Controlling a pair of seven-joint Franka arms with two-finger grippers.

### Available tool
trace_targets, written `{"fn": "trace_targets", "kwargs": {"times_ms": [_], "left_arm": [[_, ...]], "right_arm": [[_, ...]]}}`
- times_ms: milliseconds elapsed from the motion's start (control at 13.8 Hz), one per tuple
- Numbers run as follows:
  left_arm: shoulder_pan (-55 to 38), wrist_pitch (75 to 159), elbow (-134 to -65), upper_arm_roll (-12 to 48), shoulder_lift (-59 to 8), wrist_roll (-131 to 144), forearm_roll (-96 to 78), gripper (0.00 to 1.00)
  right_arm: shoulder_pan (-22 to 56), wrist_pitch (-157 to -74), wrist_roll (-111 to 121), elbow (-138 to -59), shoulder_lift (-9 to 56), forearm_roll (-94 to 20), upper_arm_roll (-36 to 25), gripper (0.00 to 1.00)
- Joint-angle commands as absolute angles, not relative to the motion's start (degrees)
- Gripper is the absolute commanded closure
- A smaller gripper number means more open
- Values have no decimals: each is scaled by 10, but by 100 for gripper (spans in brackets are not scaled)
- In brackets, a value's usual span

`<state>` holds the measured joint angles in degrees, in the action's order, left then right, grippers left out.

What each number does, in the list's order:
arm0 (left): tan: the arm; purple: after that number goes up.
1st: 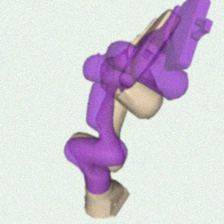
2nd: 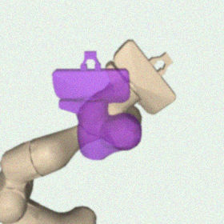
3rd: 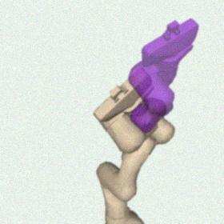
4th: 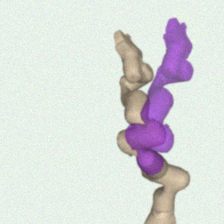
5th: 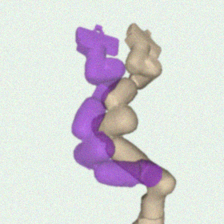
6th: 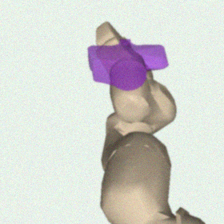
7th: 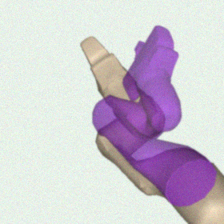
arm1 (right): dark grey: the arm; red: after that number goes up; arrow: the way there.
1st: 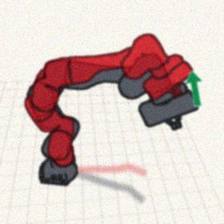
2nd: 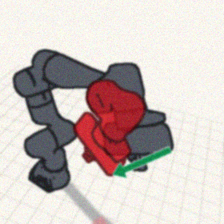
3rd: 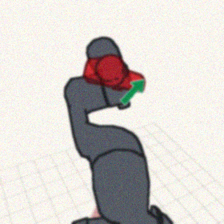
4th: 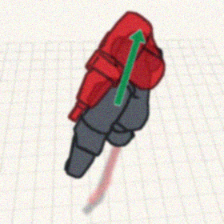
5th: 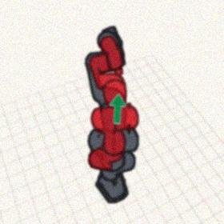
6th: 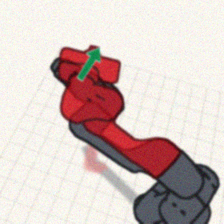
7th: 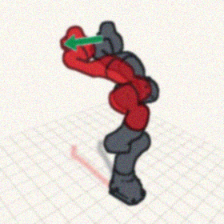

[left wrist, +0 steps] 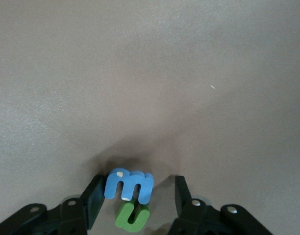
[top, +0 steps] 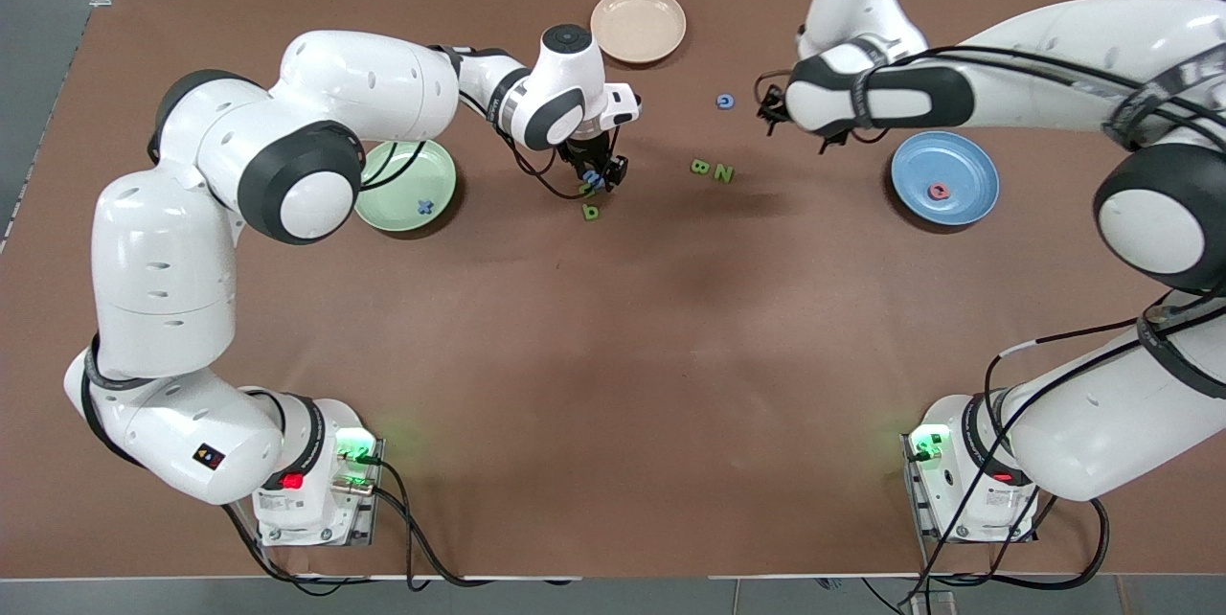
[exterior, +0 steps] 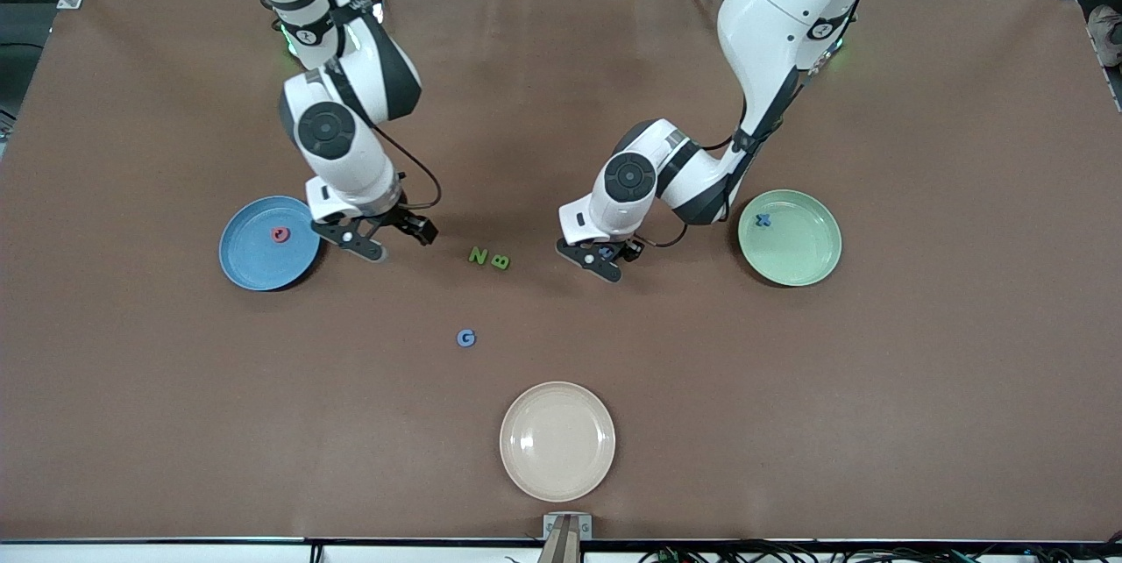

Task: Sort uppercase to blue plate, lowercase to green plate
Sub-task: 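Grasp the blue m with the left gripper while the right gripper reaches the N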

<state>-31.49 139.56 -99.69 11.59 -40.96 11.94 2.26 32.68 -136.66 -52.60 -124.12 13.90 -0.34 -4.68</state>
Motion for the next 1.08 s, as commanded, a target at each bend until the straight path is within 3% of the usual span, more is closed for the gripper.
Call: {"fn": "trace_targets", "kwargs": {"times_ms": [0,217,650,1011], "left_arm": [[-317,1391,-995,113,-413,123,28,41],[-317,1391,-994,112,-413,123,28,50],[-314,1391,-992,112,-411,123,28,71],[-304,1330,-987,112,-383,121,26,73]], "right_arm": [[354,-1402,-534,-1226,174,-10,-52,5],[373,-1421,-534,-1209,202,-10,-52,15],[401,-1434,-535,-1157,268,-8,-53,25],[402,-1460,-535,-1155,288,-6,-53,25]]}}
